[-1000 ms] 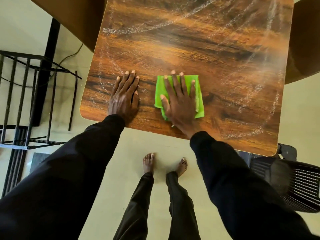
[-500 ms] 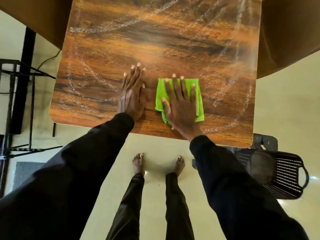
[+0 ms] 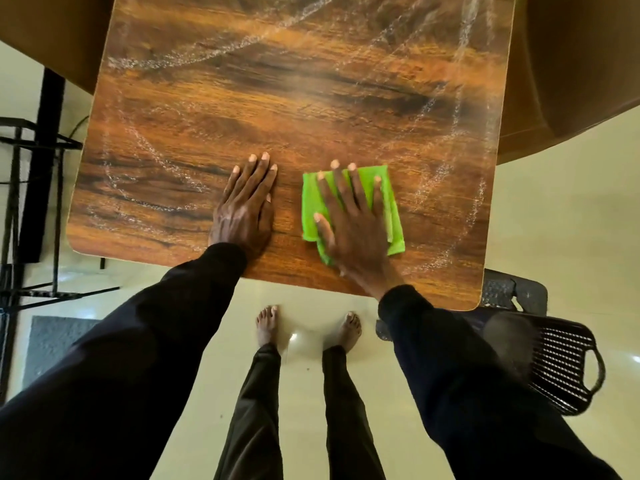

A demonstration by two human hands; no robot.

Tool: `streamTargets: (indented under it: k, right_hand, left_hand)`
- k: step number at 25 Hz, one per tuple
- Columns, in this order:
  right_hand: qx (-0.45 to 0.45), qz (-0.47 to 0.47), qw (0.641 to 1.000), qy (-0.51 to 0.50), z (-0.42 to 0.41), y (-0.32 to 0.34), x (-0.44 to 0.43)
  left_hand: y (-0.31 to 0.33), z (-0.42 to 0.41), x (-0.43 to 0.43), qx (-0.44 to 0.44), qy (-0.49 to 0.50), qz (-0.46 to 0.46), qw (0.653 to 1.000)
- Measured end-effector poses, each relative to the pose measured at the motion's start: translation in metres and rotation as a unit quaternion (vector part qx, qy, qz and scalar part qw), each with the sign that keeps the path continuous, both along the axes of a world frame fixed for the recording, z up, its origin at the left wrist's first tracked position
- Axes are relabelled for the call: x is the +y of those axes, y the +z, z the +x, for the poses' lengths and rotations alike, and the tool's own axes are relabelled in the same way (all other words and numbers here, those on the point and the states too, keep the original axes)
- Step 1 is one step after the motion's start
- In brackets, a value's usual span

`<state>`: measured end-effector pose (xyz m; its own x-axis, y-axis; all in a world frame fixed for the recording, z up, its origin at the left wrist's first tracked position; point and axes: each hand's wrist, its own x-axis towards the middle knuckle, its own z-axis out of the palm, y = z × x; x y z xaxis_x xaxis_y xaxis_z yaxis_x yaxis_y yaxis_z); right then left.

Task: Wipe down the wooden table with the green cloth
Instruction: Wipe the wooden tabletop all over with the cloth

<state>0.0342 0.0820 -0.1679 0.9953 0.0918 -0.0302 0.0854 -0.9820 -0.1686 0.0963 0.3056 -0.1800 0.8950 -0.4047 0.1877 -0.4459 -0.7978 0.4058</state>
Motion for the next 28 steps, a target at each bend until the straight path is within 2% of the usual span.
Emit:
streamTargets:
  k: [2, 4, 7, 9, 10, 14, 16, 19, 22, 25, 28]
  right_hand:
    - [0.022, -0.001, 0.995, 0.095, -0.04, -0.004, 0.001]
    - [0.03, -0.008, 0.992, 0.123, -0.066, -0.004, -0.024]
    - [0.009, -0.017, 0.999, 0.025, -0.034, -0.003, -0.056]
    - [-0.001, -0.011, 0.998, -0.057, 0.001, 0.0, -0.043]
    - [0.0, -0.006, 0.998, -0.061, 0.011, 0.002, -0.028]
    - [0.016, 0.007, 0.994, 0.107, -0.029, -0.007, -0.004]
    - [0.022, 0.002, 0.991, 0.132, -0.048, -0.008, -0.029]
    - [0.011, -0.003, 0.998, 0.062, -0.005, -0.005, -0.052]
    - [0.006, -0.011, 1.0, -0.022, 0.065, 0.003, -0.03]
    - [0.023, -0.008, 0.998, 0.053, 0.075, 0.002, -0.011]
    - [0.024, -0.015, 0.99, 0.141, 0.053, 0.001, -0.04]
  left_hand:
    - [0.002, 0.001, -0.002, 0.001, 0.004, -0.002, 1.0]
    - [0.002, 0.001, -0.003, 0.0, 0.006, -0.002, 1.0]
    - [0.001, 0.002, -0.002, 0.003, 0.007, 0.003, 1.0]
    - [-0.001, 0.002, 0.0, 0.009, 0.003, 0.002, 1.0]
    - [-0.001, 0.001, 0.0, 0.007, 0.004, 0.003, 1.0]
    - [0.0, 0.001, -0.003, 0.001, 0.015, -0.004, 1.0]
    - [0.001, 0.0, -0.004, 0.0, 0.023, -0.004, 1.0]
    - [-0.001, 0.0, -0.004, -0.005, 0.039, -0.007, 0.999]
    - [-0.003, 0.001, -0.001, -0.004, 0.061, -0.012, 0.998]
    - [-0.005, 0.002, 0.0, -0.009, 0.084, -0.017, 0.996]
    - [-0.009, 0.002, -0.001, -0.017, 0.097, -0.021, 0.995]
